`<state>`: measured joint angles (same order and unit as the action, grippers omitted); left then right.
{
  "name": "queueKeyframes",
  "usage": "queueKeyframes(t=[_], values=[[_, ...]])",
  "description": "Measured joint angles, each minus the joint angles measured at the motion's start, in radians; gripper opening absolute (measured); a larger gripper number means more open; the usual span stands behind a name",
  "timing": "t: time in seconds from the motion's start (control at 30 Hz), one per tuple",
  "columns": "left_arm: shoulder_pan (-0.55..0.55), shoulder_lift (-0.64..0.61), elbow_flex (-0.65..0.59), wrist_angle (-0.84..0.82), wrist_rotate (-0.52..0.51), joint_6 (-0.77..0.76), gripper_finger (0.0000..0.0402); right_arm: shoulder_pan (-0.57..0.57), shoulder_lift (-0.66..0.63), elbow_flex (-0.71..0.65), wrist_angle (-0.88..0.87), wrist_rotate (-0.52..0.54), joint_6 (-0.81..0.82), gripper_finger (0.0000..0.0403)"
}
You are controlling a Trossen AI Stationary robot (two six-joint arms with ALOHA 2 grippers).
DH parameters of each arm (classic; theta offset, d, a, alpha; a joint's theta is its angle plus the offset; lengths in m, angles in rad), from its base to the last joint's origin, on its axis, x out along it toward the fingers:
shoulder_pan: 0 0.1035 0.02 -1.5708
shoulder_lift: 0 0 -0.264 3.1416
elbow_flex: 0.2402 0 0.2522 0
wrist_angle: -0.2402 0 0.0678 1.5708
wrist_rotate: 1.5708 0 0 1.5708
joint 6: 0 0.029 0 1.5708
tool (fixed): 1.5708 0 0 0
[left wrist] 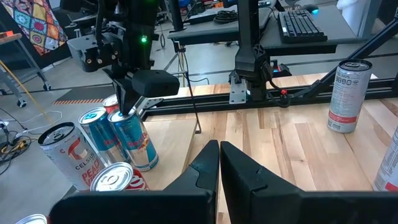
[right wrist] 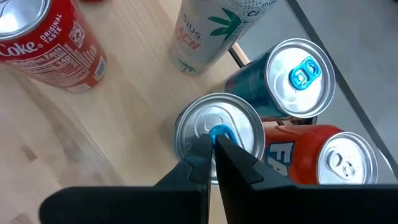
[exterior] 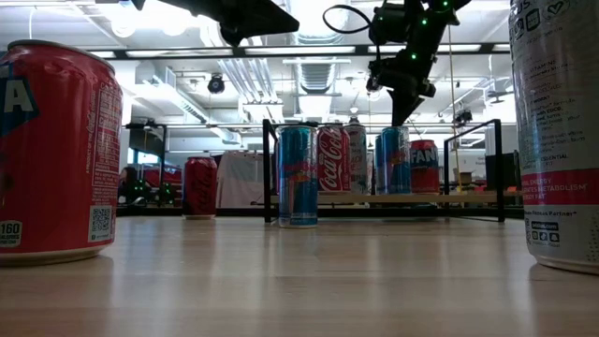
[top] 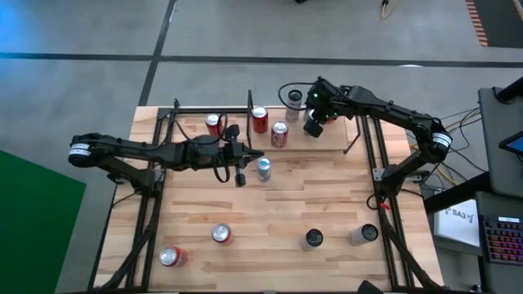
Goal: Place canned beverage on shelf
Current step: Put the white and blue soda can on the shelf
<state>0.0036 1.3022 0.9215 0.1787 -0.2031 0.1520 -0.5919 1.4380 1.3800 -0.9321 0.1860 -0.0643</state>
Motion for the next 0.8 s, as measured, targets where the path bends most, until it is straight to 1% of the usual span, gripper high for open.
queueKeyframes(t=[0.43, 0.6, 0.8], values=[[0.000, 0.000, 0.000, 0.000, 0.000, 0.000, 0.0000, 0.000, 0.000, 0.000, -0.001, 0.001, -0.026, 0.0012], [0.000, 0.000, 0.000, 0.000, 0.000, 0.000, 0.0000, 0.000, 0.000, -0.002, -0.002, 0.045, -0.026, 0.0012], [0.000, 0.000, 0.000, 0.000, 0.000, 0.000, 0.0000, 0.000, -0.002, 0.001, 0.003, 0.042, -0.023, 0.0012]])
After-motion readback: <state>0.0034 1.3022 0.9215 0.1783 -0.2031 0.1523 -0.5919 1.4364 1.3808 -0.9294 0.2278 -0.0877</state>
